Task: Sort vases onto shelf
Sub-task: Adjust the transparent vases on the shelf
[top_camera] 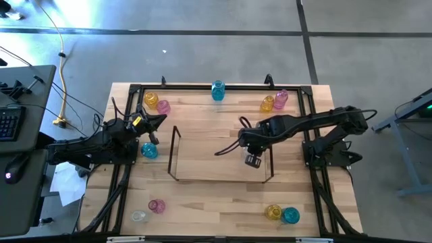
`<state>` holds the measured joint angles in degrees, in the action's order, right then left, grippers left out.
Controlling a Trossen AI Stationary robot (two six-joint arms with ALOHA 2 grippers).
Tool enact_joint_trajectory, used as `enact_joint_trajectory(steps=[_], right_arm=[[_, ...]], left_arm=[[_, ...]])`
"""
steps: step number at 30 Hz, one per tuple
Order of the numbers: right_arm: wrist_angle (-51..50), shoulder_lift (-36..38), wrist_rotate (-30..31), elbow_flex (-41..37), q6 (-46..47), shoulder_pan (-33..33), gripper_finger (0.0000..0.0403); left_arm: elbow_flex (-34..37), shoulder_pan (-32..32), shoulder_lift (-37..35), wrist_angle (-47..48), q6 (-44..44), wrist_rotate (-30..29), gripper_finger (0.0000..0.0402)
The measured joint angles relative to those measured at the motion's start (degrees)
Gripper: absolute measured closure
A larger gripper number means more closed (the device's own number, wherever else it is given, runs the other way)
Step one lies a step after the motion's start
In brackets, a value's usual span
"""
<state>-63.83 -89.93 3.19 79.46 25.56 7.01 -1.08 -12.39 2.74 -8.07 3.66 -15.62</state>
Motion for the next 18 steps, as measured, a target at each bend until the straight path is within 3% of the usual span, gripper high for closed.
enact_joint_trajectory(steps=[18], right_arm=[[0.2, 0.0, -0.7, -0.9, -0.4, -0.2, 0.0353]], left_arm=[[0.0, 0.0, 0.0, -1.0, -0.2, 0.0, 0.0401]])
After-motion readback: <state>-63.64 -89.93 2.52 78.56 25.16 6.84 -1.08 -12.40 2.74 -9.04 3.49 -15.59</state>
